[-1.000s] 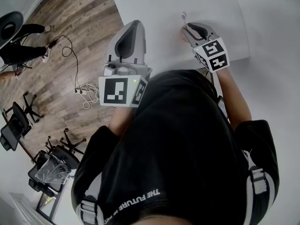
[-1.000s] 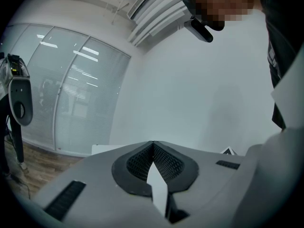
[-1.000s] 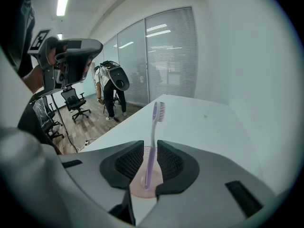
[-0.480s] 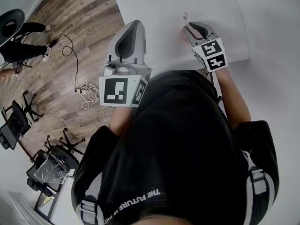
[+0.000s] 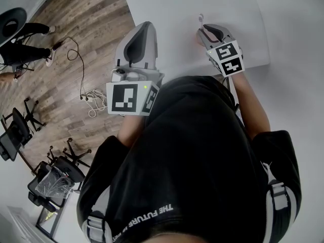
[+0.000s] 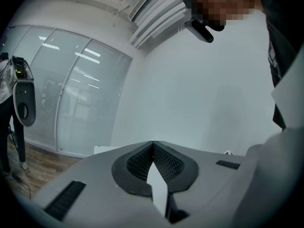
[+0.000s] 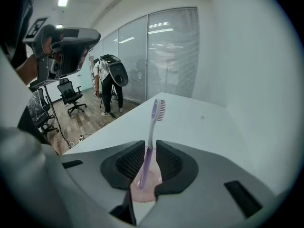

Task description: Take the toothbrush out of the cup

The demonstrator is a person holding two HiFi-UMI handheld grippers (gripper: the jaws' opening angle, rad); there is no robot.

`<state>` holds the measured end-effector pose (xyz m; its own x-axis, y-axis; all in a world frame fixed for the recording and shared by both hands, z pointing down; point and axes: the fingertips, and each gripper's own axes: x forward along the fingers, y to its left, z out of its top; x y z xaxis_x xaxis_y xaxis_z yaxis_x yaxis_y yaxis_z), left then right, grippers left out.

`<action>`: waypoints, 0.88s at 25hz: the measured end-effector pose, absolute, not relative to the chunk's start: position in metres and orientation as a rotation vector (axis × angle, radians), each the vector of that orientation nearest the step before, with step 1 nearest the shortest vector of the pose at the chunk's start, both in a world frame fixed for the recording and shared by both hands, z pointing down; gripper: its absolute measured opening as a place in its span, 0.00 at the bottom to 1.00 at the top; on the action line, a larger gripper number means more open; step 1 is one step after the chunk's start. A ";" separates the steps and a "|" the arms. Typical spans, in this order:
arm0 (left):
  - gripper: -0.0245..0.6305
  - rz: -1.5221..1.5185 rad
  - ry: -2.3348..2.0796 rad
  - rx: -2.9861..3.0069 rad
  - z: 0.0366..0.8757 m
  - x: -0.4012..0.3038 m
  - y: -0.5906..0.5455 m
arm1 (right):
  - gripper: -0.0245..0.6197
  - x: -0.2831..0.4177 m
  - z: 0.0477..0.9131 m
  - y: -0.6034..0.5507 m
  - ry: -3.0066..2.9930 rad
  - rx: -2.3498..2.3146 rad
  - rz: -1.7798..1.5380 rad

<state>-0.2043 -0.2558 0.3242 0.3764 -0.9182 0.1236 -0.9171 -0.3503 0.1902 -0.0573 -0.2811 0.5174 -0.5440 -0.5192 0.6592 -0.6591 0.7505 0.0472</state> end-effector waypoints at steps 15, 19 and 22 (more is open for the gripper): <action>0.07 -0.016 -1.639 2.417 0.320 -0.204 -0.254 | 0.12 -0.058 0.517 -0.282 -2.272 0.893 0.254; 0.07 -0.020 -1.640 2.419 0.317 -0.202 -0.253 | 0.12 -0.056 0.516 -0.282 -2.277 0.898 0.263; 0.07 -0.017 -1.641 2.419 0.319 -0.203 -0.252 | 0.12 -0.056 0.517 -0.283 -2.281 0.910 0.268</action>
<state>-0.2029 -0.2517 0.3186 0.3771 -0.9194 0.1120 -0.9168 -0.3533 0.1861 -0.0555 -0.2825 0.5174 -0.5410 -0.5391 0.6455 -0.6742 0.7368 0.0503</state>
